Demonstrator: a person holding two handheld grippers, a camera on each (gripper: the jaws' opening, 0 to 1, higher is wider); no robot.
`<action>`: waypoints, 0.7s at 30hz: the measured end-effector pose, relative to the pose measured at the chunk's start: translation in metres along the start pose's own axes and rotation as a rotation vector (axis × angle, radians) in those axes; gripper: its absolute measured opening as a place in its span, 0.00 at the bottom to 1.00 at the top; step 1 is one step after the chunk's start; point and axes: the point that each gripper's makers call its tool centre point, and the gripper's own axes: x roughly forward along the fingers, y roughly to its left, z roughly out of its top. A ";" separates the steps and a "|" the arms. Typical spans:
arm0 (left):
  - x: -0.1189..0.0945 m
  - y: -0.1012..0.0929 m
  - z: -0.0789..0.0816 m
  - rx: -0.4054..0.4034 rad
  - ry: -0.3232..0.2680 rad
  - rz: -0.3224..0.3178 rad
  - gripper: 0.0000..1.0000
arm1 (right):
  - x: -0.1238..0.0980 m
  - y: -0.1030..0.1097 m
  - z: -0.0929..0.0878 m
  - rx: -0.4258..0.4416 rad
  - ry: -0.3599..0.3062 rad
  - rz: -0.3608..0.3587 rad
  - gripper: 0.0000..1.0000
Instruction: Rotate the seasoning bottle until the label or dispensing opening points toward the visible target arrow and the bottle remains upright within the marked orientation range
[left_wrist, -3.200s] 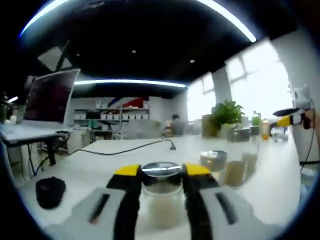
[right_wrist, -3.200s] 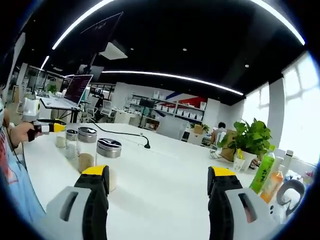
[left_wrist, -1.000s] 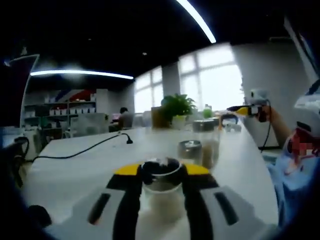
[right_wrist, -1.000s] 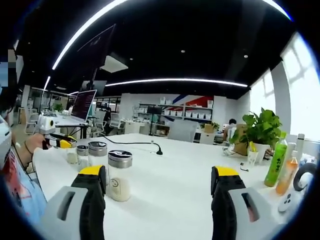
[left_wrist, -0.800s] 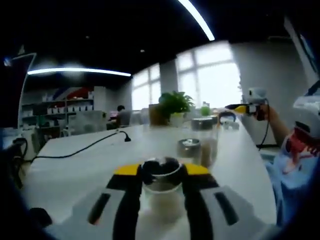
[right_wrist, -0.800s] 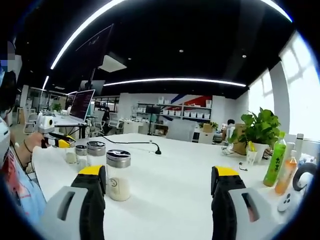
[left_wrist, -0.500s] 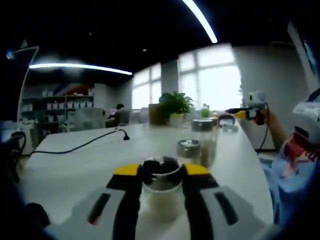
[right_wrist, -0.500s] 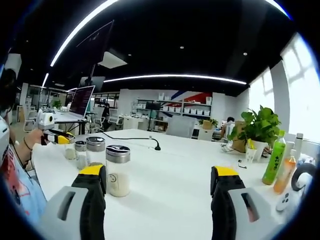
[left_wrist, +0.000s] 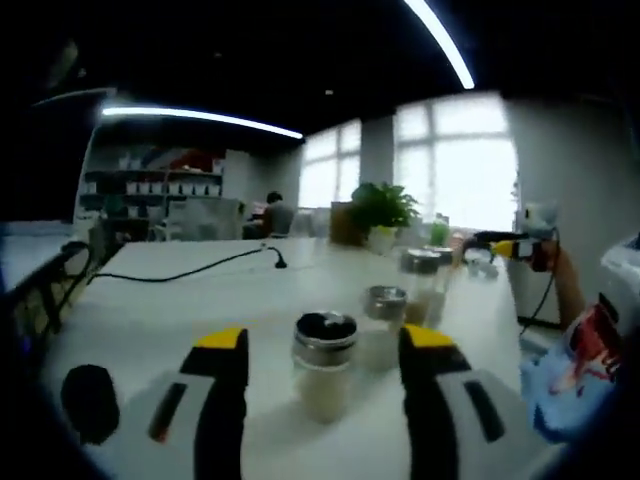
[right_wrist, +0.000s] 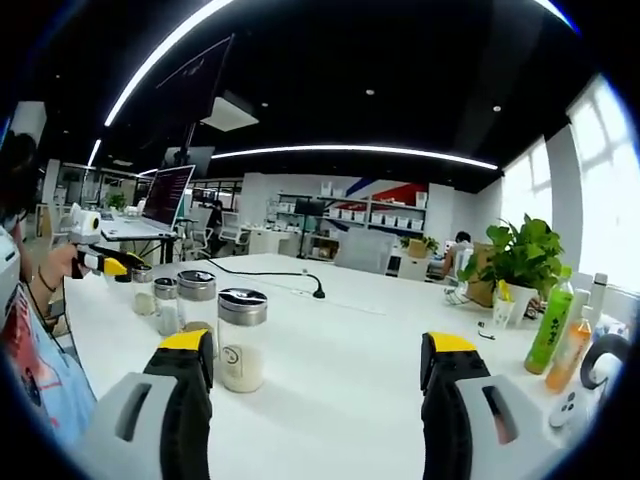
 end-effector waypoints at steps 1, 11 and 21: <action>0.000 0.006 0.001 -0.016 -0.030 0.078 0.59 | 0.000 0.000 -0.001 0.002 0.003 -0.001 0.89; 0.010 0.003 -0.012 0.037 -0.109 0.228 0.52 | 0.004 0.004 -0.008 0.034 0.024 0.008 0.92; 0.026 0.000 -0.018 0.006 -0.097 0.227 0.45 | 0.005 0.006 -0.011 0.064 0.021 0.026 0.96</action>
